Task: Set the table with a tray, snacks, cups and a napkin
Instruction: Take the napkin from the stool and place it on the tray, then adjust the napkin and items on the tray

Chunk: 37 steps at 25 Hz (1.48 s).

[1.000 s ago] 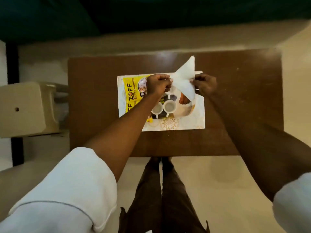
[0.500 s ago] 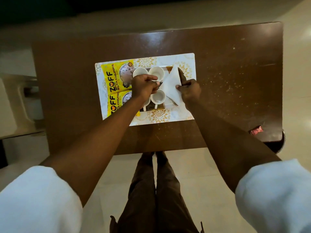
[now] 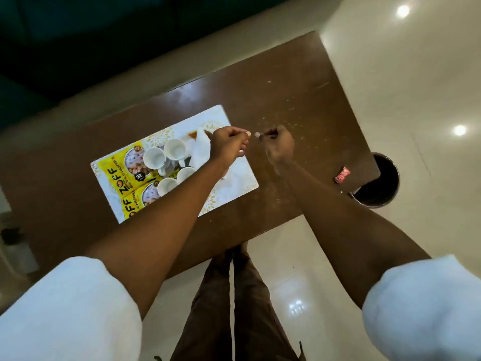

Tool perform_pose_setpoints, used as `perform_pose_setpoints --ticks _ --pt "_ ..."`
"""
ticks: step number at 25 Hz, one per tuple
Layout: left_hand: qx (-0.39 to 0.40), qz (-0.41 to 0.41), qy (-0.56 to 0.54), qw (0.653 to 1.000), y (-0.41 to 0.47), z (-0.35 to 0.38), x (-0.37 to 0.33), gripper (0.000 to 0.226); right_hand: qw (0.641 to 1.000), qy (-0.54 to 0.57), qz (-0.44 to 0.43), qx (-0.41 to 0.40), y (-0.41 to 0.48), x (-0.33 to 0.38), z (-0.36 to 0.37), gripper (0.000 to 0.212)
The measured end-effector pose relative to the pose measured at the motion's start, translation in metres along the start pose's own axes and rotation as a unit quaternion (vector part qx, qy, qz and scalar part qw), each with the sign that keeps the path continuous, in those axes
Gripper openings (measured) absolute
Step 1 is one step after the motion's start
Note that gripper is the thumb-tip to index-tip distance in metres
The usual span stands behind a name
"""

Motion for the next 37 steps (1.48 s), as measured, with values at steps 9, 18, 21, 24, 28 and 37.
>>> perform_pose_setpoints --ticks 9,18,21,24,28,37 --pt "0.159 -0.034 0.102 0.982 -0.020 0.200 0.053 0.013 0.974 0.089 0.159 -0.132 0.027 -0.151 -0.140 0.036" --pt "0.186 -0.017 0.225 0.956 -0.002 0.289 0.124 0.035 0.941 0.151 0.254 -0.165 0.039 -0.247 -0.134 0.027" --pt "0.225 -0.015 0.228 0.947 0.005 0.297 0.137 0.031 0.943 0.149 0.243 -0.170 0.042 -0.246 -0.131 0.023" --pt "0.244 -0.023 0.221 0.944 0.004 0.300 0.142 0.030 0.944 0.137 0.240 -0.180 0.042 -0.244 -0.128 0.022" --pt "0.217 -0.022 0.192 0.957 0.004 0.277 0.140 0.034 0.963 0.083 0.208 -0.152 0.043 -0.229 -0.120 0.023" --pt "0.033 -0.019 0.140 0.989 0.035 0.122 0.110 0.033 0.997 -0.032 0.061 -0.026 0.035 -0.107 -0.007 0.025"
Point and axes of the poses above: each hand's wrist, its own y-axis towards the middle knuckle, its own z-axis out of the palm, x = y × z, the point moved 1 cm from there along y, towards the middle knuckle, and after that the axes turned 11 degrees about -y, right-handed, at the moved point
